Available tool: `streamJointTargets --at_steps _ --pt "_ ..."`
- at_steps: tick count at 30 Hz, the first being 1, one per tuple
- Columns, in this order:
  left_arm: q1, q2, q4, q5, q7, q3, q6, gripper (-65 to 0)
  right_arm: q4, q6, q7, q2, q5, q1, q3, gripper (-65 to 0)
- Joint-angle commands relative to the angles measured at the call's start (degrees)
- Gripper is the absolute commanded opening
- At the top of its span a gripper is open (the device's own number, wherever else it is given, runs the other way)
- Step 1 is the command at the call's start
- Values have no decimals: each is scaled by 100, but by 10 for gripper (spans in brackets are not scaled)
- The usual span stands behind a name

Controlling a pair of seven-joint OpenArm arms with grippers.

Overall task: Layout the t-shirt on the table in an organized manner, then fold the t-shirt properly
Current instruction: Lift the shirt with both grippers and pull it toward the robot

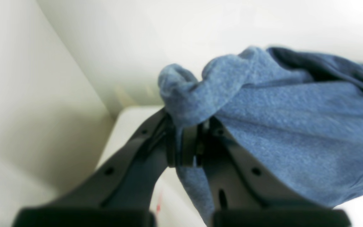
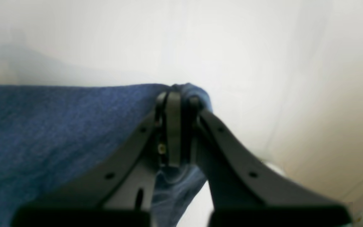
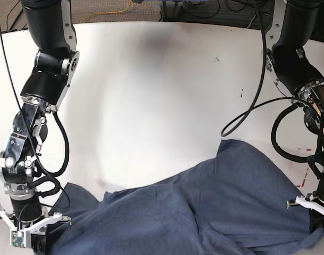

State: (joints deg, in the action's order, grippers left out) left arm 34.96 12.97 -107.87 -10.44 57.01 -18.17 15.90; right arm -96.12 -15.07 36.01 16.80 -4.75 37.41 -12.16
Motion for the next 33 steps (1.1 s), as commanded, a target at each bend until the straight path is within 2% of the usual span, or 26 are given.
streamJointTargets --at_steps 1,6,9,16,24,33 --pt "341 52 31 -24 -176 20 -21 -650 -90 43 -98 188 5 422 16 -650" --pt "552 52 31 -24 -176 20 -12 -650 -98 26 17 338 5 730 16 -650" --pt "605 61 23 -24 -176 20 -3 -650 -107 -141 87 426 -74 844 -10 -650" --pt "667 281 67 -42 -176 20 -3 -650 -98 -229 166 663 -329 756 -19 -650" --pt "640 290 93 -51 -185 55 -3 -650 -265 -229 157 663 -329 360 -89 -650" --pt "1009 290 137 -42 -185 64 -3 -650 -169 -229 166 654 -329 642 -89 -650"
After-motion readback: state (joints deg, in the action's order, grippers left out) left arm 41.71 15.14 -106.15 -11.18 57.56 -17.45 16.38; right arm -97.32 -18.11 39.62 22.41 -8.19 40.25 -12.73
